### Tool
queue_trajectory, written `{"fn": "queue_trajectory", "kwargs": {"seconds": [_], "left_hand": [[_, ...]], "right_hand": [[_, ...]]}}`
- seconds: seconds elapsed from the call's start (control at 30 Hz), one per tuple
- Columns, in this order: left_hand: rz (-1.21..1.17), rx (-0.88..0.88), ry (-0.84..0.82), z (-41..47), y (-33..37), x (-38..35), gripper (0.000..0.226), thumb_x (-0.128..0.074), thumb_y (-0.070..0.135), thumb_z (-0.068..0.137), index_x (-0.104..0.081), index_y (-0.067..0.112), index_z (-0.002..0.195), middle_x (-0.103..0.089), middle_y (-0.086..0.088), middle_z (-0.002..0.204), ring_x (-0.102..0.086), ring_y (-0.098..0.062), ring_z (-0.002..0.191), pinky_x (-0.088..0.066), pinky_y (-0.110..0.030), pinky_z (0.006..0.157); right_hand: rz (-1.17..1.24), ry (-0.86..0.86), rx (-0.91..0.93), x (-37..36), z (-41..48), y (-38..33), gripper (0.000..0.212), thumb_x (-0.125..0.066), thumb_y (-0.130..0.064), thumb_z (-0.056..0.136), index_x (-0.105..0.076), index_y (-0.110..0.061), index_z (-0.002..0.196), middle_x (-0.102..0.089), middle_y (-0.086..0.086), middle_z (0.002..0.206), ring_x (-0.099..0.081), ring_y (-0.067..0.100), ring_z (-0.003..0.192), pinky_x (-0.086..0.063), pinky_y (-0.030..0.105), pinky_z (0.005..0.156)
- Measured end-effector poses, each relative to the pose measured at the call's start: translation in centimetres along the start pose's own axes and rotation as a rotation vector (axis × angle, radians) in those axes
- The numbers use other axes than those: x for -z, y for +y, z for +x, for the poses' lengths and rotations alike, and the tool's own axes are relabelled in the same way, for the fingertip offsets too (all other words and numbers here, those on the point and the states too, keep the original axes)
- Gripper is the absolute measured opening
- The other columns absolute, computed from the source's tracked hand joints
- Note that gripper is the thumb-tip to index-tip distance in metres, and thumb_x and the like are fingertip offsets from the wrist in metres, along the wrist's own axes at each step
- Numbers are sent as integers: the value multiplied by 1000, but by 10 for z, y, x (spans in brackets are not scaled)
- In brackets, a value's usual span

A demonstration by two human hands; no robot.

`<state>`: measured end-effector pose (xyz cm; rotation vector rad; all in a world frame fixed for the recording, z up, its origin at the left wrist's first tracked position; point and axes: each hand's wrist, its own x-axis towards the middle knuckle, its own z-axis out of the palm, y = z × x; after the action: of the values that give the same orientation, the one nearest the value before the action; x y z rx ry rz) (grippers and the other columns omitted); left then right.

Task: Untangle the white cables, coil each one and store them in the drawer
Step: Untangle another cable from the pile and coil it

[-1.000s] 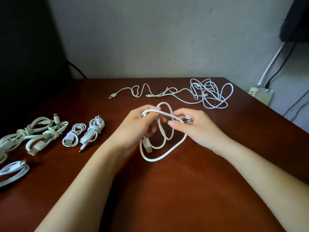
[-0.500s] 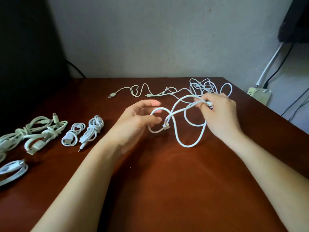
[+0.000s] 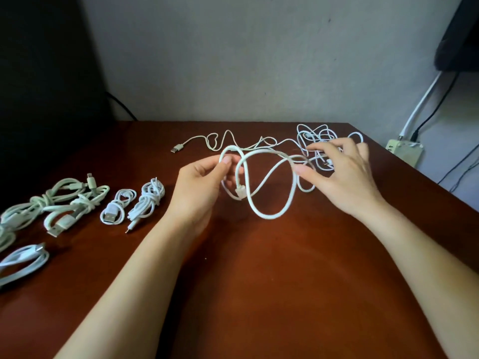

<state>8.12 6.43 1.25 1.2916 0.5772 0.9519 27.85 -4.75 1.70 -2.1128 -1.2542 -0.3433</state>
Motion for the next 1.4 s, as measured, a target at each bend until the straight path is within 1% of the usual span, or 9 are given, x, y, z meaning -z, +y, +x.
{"fn": "queue_trajectory", "kwargs": {"seconds": [0.17,0.3,0.47,0.63,0.77,0.87,0.97,1.17,1.4], "left_hand": [[-26,23,3,-2,6,-1,24,-47,10,100,-68,9,87,-70,-1,67,-57,-6,53,-48,-22,60],[-40,44,-9,-4,6,-4,27,-42,11,102,-66,8,89,-68,0,63,-53,-5,49,-42,-17,53],[14,29,-67,-5,5,-7,32,-38,16,103,-65,4,92,-66,2,64,-45,-5,47,-34,-15,46],[81,32,-230,-11,7,-11,32,-36,15,103,-65,6,92,-64,1,64,-41,-8,48,-29,-16,45],[81,65,-286,-12,10,-14,29,-37,11,102,-65,5,98,-65,-3,68,-42,-9,49,-27,-17,45],[-11,114,-218,-12,15,-15,25,-41,0,95,-64,7,99,-67,-3,70,-51,-9,52,-33,-17,45],[-133,87,-121,-7,15,-12,25,-44,-2,91,-63,9,104,-70,-6,91,-63,-14,73,-51,-21,60],[-5,-135,-143,-3,13,-2,26,-57,29,83,-71,19,102,-72,-6,108,-66,-22,104,-49,-32,94],[286,-315,-269,-16,19,-9,27,-56,38,87,-72,21,74,-69,8,73,-59,-5,64,-46,-18,66]], "right_hand": [[-120,13,32,-2,-2,-1,46,-58,-55,84,-62,-27,120,-47,0,128,-29,23,123,-25,31,101],[-274,-69,92,-3,-3,1,51,-45,-66,86,-61,-33,121,-46,-9,135,-28,19,127,-19,35,99],[-13,100,320,0,-9,-15,51,-35,-53,89,-64,-24,119,-56,-4,122,-37,14,116,-20,24,92],[128,17,498,-8,-18,-33,46,-38,-41,96,-59,-16,127,-53,-13,120,-41,10,117,-29,27,102],[287,-117,489,-14,-22,-34,30,-40,-36,96,-66,-21,99,-60,-20,91,-53,-1,93,-37,26,87],[465,-146,381,-10,-23,-37,23,-43,-39,92,-59,-26,81,-62,-10,71,-60,7,72,-46,26,71],[545,-34,344,-5,-24,-41,18,-46,-37,91,-54,-32,77,-57,-16,64,-54,7,59,-43,27,60],[533,129,414,-4,-23,-42,19,-45,-29,94,-56,-21,80,-51,-27,63,-43,1,54,-35,22,53],[543,88,357,-2,-23,-42,22,-43,-34,96,-54,-27,79,-46,-4,59,-43,15,50,-37,36,51]]}}
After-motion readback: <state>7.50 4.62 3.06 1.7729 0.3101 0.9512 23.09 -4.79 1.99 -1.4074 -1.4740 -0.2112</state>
